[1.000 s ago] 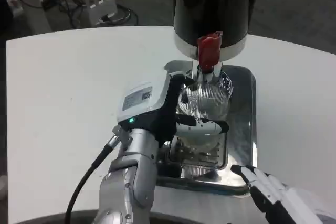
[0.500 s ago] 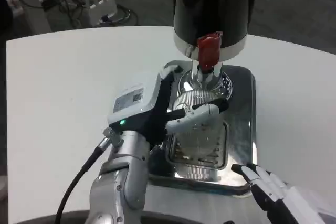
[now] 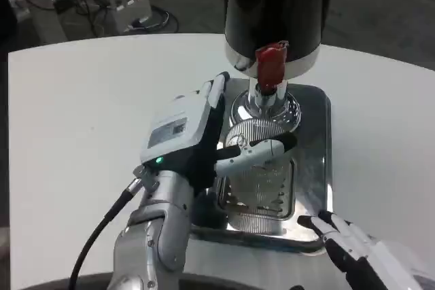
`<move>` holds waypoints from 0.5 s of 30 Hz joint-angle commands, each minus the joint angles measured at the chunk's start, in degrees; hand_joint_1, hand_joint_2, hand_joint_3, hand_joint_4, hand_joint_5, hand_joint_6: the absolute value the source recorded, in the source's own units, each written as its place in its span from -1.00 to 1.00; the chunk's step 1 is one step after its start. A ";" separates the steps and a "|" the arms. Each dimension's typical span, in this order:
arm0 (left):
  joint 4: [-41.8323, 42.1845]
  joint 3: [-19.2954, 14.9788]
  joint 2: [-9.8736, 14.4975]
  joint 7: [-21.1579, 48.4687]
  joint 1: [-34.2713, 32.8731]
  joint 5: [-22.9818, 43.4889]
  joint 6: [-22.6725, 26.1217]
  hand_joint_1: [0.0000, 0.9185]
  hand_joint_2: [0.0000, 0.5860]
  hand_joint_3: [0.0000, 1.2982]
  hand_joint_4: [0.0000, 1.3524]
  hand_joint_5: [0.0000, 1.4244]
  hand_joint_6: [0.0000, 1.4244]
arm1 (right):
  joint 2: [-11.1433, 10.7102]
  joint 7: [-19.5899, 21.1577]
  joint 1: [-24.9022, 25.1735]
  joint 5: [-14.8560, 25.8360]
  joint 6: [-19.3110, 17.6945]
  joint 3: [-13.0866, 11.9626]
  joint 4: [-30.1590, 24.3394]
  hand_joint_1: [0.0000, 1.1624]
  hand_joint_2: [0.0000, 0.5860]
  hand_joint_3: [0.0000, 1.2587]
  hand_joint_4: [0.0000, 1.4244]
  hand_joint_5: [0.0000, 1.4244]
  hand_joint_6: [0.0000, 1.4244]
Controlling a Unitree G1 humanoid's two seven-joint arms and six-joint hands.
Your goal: Grasp the cup under the faucet to collect the drink, then remove the cup.
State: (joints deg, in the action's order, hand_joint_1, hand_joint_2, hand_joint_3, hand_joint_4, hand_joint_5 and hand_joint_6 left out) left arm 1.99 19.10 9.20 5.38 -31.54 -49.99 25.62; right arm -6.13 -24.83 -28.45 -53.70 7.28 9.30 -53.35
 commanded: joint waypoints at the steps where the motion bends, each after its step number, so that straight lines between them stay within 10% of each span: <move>1: 2.66 -0.71 0.34 -0.24 2.17 -0.07 1.09 -0.74 -0.85 -1.00 -1.00 -0.99 -1.00 | -0.08 0.89 -0.40 0.39 0.18 -0.30 0.28 -0.13 0.61 -0.83 -1.00 -1.00 -1.00; 15: 15.22 -6.37 -0.44 0.77 8.87 2.66 3.05 -0.88 -0.80 -0.99 -1.00 -0.91 -0.88 | -0.12 1.26 -0.73 0.36 0.05 -0.02 0.47 -0.12 0.61 -0.83 -1.00 -1.00 -1.00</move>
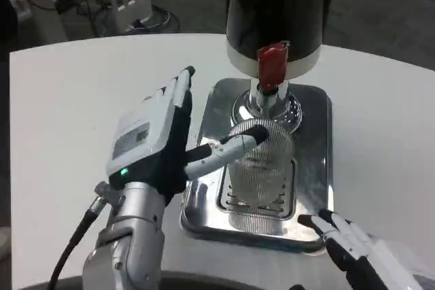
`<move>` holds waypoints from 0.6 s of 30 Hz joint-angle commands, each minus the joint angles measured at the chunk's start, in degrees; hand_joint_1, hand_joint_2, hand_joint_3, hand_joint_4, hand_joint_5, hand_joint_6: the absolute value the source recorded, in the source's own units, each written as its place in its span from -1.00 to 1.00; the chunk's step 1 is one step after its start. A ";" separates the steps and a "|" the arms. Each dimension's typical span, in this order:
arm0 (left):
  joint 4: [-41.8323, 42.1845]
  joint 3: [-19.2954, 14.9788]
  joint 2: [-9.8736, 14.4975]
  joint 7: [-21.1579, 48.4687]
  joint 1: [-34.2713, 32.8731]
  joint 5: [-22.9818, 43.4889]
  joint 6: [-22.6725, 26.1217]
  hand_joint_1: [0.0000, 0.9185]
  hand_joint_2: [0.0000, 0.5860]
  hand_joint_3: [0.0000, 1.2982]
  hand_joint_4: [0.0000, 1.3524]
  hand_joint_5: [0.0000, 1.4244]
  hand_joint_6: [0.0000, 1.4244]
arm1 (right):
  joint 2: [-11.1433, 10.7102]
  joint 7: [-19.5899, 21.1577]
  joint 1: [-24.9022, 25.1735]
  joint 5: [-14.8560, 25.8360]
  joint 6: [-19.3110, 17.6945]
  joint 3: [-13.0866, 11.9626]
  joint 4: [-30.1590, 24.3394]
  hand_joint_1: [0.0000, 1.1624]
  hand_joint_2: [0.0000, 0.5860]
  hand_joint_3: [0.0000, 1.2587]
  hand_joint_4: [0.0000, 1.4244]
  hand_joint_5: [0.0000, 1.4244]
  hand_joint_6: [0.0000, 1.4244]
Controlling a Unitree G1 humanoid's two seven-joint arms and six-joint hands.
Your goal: Grasp the cup under the faucet to collect the drink, then remove the cup.
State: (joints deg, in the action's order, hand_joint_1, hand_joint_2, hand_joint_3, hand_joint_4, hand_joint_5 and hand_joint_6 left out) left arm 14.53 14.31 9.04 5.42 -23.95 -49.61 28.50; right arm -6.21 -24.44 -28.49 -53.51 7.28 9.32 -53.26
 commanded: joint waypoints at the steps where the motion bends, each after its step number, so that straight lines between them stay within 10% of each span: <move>1: 3.74 -2.24 -0.39 0.98 1.30 3.63 -0.13 -0.91 -0.79 -0.98 -1.00 -0.89 -0.86 | -0.02 0.93 -0.76 0.20 0.04 -0.04 0.35 -0.12 0.61 -0.83 -1.00 -1.00 -1.00; 18: 14.73 -5.34 -1.88 6.89 -3.47 24.96 -4.52 -0.82 -0.53 -0.86 -0.93 -0.76 -0.81 | -0.17 1.28 -1.46 0.40 -0.12 -0.34 -0.19 -0.14 0.64 -0.83 -1.00 -1.00 -1.00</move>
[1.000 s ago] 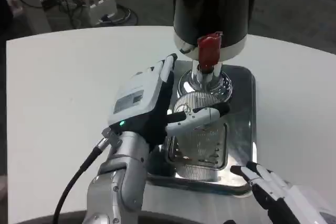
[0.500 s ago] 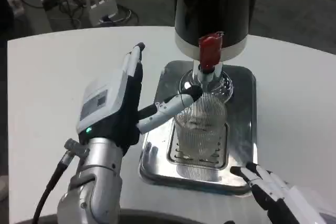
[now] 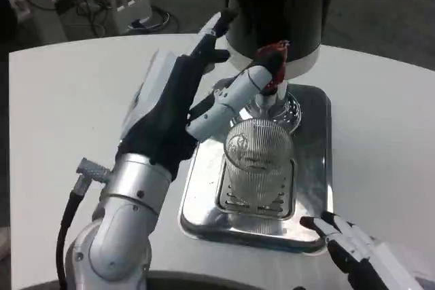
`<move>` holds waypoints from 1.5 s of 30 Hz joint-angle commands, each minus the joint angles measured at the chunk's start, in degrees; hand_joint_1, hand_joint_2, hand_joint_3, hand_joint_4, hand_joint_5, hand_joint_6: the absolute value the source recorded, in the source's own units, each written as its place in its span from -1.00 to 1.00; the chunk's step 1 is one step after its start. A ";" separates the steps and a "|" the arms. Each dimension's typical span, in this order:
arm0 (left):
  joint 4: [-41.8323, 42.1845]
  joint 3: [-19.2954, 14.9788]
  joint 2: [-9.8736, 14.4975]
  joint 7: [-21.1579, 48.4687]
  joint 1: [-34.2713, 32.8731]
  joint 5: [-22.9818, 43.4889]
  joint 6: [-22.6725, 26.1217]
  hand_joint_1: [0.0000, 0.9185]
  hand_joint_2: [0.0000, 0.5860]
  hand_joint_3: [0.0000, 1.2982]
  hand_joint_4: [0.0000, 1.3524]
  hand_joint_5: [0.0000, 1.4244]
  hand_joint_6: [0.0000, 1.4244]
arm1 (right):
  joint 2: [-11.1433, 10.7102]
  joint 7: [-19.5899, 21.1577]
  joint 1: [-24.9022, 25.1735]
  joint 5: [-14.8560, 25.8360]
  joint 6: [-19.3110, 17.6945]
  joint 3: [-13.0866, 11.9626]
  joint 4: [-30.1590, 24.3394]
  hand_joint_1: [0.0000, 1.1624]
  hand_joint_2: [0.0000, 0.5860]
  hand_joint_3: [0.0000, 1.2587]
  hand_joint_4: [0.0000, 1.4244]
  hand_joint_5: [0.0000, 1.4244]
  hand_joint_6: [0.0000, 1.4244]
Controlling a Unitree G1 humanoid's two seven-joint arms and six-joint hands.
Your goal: Grasp the cup under the faucet to collect the drink, then remove the cup.
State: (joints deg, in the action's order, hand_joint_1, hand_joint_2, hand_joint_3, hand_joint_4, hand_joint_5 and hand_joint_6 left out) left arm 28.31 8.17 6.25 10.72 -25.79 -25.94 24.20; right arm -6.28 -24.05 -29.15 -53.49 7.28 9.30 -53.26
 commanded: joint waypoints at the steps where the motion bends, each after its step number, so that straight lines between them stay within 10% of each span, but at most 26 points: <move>1: 0.77 0.89 1.16 2.09 -2.23 1.80 -0.24 -0.83 -0.54 -0.88 -0.94 -0.77 -0.82 | -0.12 0.94 -0.87 0.35 -0.18 -0.29 -0.22 -0.14 0.64 -0.83 -1.00 -1.00 -1.00; 35: 2.01 6.24 2.81 3.84 -3.64 4.44 -1.12 -0.91 -0.54 -0.67 -0.68 -0.69 -0.83 | -0.73 2.07 -2.00 1.30 -0.26 -0.34 -0.51 -0.17 0.62 -0.83 -1.00 -1.00 -1.00; 45: 1.65 10.88 10.41 11.86 -5.90 -0.65 -0.60 -1.00 -0.67 -0.98 -1.00 -0.91 -0.96 | -0.69 2.31 -1.94 1.34 -0.27 0.06 -0.53 -0.17 0.62 -0.83 -1.00 -1.00 -1.00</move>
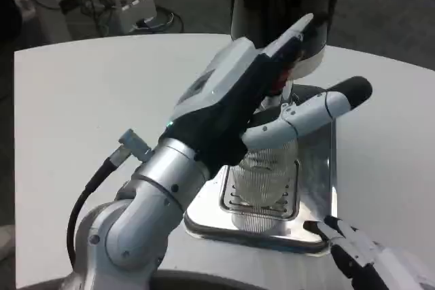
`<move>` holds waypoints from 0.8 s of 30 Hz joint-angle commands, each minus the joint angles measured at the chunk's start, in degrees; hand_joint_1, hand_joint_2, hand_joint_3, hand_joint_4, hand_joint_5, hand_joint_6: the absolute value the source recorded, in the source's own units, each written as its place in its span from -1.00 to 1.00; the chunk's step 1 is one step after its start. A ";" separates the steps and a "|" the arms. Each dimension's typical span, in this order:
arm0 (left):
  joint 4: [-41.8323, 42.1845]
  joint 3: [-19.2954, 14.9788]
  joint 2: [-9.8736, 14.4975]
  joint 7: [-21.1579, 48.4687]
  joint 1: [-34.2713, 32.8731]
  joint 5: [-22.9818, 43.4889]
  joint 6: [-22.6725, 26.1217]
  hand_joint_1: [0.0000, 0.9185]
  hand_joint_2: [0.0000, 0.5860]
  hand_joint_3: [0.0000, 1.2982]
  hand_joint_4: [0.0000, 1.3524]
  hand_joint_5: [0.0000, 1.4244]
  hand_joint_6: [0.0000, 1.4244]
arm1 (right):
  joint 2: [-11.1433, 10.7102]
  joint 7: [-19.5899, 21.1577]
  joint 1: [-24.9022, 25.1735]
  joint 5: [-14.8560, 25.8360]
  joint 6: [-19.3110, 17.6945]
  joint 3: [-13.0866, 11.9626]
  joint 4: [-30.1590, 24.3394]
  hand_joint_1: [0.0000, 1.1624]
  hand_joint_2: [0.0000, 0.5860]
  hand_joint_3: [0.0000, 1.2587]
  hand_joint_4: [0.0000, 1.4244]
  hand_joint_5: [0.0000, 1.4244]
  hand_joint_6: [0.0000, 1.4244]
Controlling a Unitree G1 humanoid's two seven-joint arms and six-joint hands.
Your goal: Grasp the cup under the faucet to collect the drink, then remove the cup.
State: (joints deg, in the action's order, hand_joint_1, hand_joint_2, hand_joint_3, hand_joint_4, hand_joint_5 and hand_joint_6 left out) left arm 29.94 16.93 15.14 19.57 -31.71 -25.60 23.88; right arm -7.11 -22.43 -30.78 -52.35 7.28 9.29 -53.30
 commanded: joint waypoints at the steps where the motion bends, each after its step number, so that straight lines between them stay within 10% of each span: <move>1: -0.04 2.29 1.69 3.12 0.13 -1.09 -0.50 -1.00 -0.68 -0.99 -1.00 -0.93 -0.98 | 0.16 0.76 -0.30 0.14 -0.29 0.09 -0.50 -0.17 0.62 -0.83 -1.00 -1.00 -1.00; 24: -0.72 2.44 3.38 5.24 -0.57 -0.33 -4.15 -1.00 -0.64 -0.93 -0.96 -0.86 -0.95 | -0.15 1.41 -1.75 0.24 -0.82 0.44 -1.29 -0.17 0.62 -0.83 -1.00 -1.00 -1.00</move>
State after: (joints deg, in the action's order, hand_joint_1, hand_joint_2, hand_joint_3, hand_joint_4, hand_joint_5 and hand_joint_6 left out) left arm 29.16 17.40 17.66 22.42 -31.82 -25.36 20.95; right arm -7.20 -21.58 -31.77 -52.35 7.17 9.55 -53.86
